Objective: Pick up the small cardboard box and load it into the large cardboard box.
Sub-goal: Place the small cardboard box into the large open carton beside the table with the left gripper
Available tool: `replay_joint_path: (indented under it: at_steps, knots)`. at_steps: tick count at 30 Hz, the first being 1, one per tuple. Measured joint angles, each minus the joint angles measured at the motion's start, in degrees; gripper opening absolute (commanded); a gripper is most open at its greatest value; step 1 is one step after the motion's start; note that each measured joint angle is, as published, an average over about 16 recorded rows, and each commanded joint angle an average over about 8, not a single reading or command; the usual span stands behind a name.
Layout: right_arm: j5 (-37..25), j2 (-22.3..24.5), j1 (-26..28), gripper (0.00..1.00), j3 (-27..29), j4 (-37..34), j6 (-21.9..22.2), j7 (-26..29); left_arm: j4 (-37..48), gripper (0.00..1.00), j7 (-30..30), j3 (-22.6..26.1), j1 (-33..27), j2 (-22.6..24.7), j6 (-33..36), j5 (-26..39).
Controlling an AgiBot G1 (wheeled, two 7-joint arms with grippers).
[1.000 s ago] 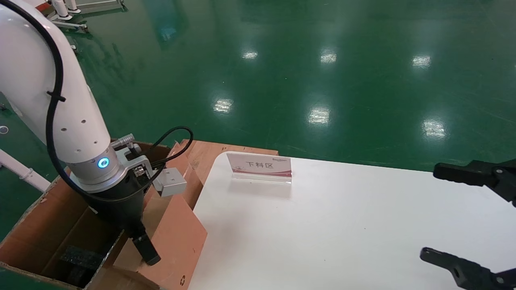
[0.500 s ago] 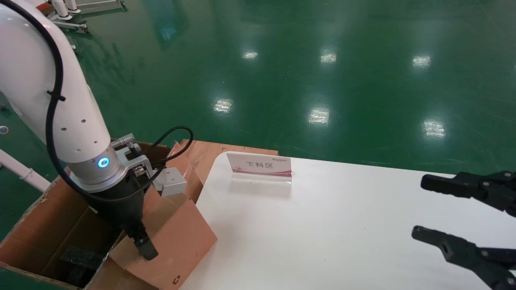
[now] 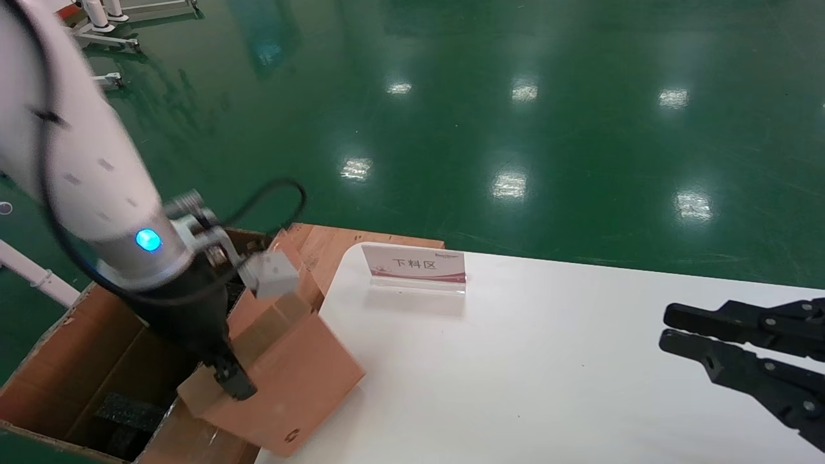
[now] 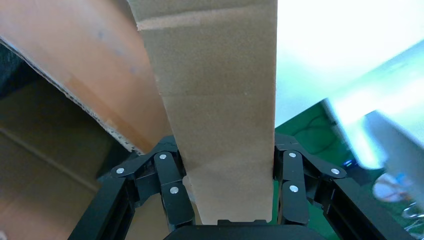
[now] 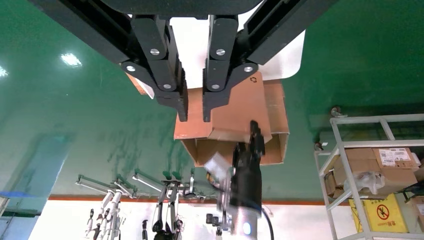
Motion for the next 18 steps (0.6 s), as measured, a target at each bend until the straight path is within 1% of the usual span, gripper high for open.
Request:
replay_joint_path:
  at_steps: [7, 11, 12, 15, 18]
  knots:
    - [0.02, 0.01, 0.01, 0.0, -0.03, -0.01, 0.0, -0.02, 3.03, 0.0, 3.53, -1.75, -11.61, -1.78, 2.41, -1.13]
    - [0.02, 0.01, 0.02, 0.0, -0.04, -0.02, 0.0, -0.02, 6.58, 0.0, 5.86, -1.44, -18.19, -1.72, 3.39, -0.63]
    - [0.03, 0.01, 0.02, 0.02, -0.05, -0.02, 0.01, -0.03, 7.61, 0.0, 6.49, -1.11, -19.64, -1.6, 3.59, -0.35]
    - [0.03, 0.02, 0.02, 0.4, -0.06, -0.02, 0.01, -0.03, 10.95, 0.0, 8.63, 0.68, -23.31, -1.0, 4.07, 0.83]
    - [0.04, 0.02, 0.03, 0.77, -0.07, -0.02, 0.01, -0.04, 14.45, 0.0, 11.05, 3.53, -25.98, -0.25, 4.61, 2.14]
